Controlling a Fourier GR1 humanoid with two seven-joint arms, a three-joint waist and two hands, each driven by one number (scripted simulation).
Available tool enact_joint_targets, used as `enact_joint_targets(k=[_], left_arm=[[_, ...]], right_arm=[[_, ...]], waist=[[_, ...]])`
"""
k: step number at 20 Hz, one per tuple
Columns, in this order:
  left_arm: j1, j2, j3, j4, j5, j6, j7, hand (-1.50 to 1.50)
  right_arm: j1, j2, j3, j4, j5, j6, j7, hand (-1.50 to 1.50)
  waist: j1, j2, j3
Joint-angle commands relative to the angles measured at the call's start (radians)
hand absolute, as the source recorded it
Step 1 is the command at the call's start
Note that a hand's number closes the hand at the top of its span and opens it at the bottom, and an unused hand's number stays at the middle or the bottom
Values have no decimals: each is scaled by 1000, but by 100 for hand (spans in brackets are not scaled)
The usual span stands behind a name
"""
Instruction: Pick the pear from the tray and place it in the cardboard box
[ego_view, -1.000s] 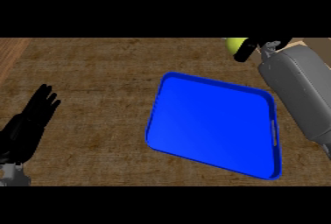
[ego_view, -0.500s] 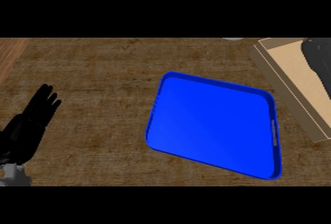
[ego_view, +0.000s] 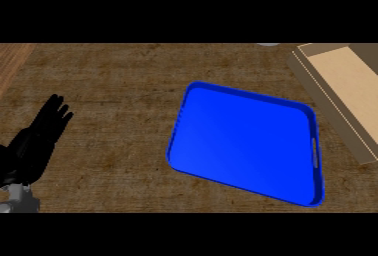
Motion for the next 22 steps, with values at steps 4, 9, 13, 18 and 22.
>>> enact_joint_targets(k=[4,9,13,18,22], left_arm=[[-12,-15,-8,32,-36,-4,-34,0],[-30,-3,3,-24,-17,4,37,0],[-72,0,21,-6,15,-7,52,0],[-61,-22,-4,26,-19,-4,17,0],[47,-29,-18,-127,-23,3,58,0]], right_arm=[[33,6,-69,181,38,-130,-195,150],[37,18,-131,331,29,-232,-318,150],[48,-2,-191,457,-13,-241,-427,150],[61,-5,-238,600,-39,-195,-379,150],[91,4,-265,639,-70,-160,-472,-150]], waist=[[6,3,0],[13,4,1],[17,8,1],[22,14,2],[26,6,2]])
